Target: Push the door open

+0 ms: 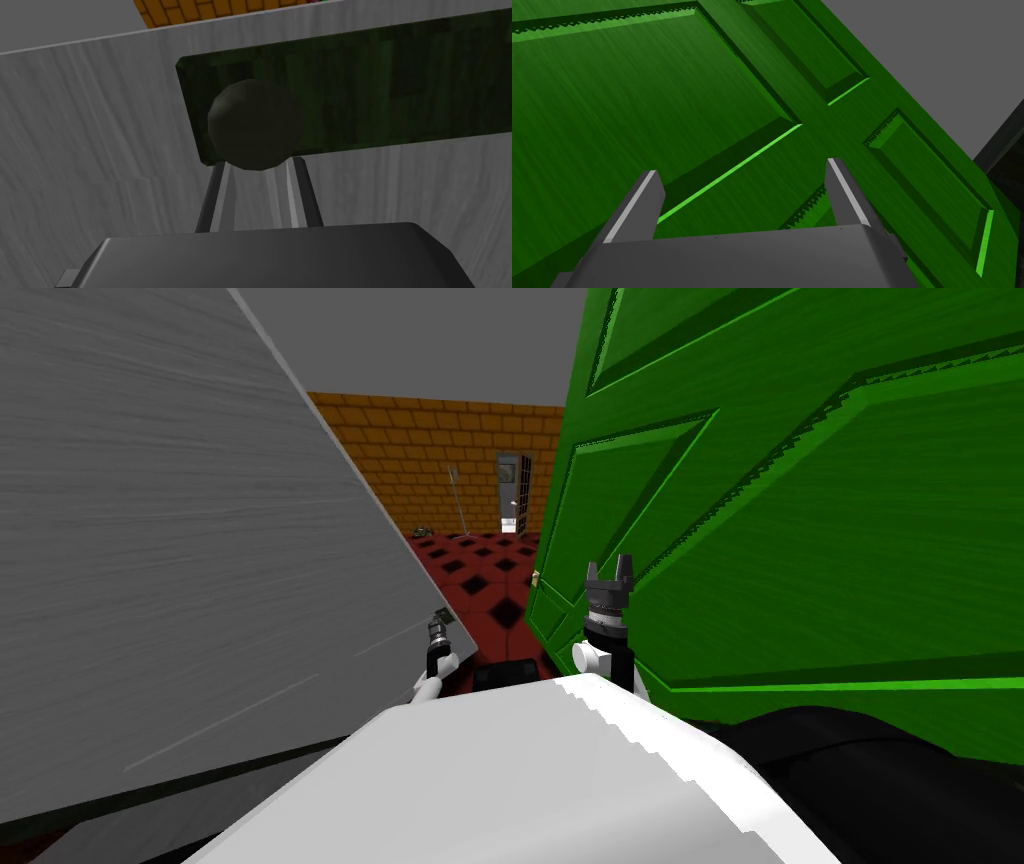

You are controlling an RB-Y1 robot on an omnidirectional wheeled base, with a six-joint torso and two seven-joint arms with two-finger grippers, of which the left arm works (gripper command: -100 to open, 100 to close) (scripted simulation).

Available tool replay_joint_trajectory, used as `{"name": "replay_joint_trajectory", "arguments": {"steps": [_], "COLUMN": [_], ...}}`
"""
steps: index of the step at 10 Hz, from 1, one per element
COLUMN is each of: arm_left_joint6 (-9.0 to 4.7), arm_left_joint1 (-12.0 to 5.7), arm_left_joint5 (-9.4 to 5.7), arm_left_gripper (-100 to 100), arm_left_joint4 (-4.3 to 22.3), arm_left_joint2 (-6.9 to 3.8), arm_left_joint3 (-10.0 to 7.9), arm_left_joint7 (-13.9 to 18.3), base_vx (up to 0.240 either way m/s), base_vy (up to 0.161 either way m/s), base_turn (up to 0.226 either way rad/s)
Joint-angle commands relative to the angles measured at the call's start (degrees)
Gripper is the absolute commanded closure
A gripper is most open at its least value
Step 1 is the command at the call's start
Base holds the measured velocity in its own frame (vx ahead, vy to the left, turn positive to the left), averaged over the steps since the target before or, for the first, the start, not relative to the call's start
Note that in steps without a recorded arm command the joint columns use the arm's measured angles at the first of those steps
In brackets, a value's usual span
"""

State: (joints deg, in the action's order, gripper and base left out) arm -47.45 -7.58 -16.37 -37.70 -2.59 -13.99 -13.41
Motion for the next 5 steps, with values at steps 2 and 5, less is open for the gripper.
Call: {"name": "replay_joint_trajectory", "arguments": {"steps": [2, 5], "arm_left_joint6": [-0.69, -1.21], "arm_left_joint1": [-0.66, -1.74], "arm_left_joint5": [-1.71, -3.09], "arm_left_gripper": [-100, -100], "arm_left_joint4": [0.6, 1.7], "arm_left_joint2": [-0.75, 0.18], "arm_left_joint3": [0.23, 0.65], "arm_left_joint7": [-1.7, -3.2], "base_vx": [0.039, -0.181], "base_vy": [0.052, -0.045], "base_turn": [0.234, 0.086]}}
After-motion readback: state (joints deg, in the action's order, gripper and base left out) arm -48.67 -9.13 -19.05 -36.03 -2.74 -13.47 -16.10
